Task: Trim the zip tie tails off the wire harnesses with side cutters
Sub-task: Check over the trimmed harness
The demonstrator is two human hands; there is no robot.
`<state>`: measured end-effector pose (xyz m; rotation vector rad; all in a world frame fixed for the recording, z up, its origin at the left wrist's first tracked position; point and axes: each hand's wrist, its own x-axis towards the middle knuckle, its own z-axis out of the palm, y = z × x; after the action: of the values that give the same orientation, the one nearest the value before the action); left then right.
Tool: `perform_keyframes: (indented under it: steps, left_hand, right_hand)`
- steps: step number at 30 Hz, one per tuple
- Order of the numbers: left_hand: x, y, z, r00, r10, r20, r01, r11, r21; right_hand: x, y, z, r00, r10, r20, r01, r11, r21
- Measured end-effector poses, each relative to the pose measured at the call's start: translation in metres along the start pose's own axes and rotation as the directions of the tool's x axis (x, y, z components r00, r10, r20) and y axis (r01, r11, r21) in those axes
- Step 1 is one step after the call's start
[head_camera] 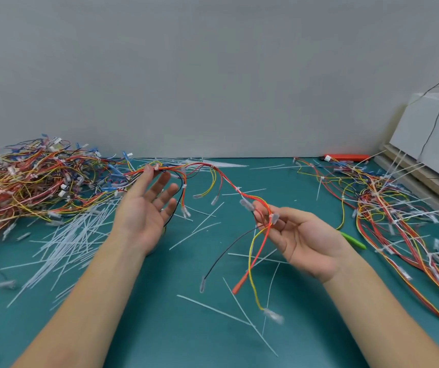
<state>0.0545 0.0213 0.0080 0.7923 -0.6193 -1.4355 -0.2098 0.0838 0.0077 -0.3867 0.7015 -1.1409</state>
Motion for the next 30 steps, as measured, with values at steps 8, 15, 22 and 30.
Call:
perform_keyframes:
  steps: [8,15,22,30]
  left_hand:
    - [0.0,-0.002,0.002,1.0,0.026,0.01,-0.027,0.998,0.063]
    - [-0.002,0.001,0.004,1.0,0.002,0.018,-0.002,0.999,0.04]
    - [-0.005,0.005,0.006,0.996,0.018,0.09,-0.02,0.999,0.025]
    - [-0.015,-0.002,0.024,0.973,0.064,0.224,-0.1,0.983,0.153]
  right_hand:
    - [-0.005,0.005,0.006,0.998,-0.038,0.047,0.048,0.97,-0.24]
    - [-0.008,0.009,0.006,0.979,-0.049,0.196,0.121,0.918,-0.377]
    - [-0.012,0.01,0.006,0.969,-0.013,0.246,0.133,0.868,-0.478]
    - [-0.018,0.017,0.007,0.943,0.171,0.287,0.09,0.697,-0.712]
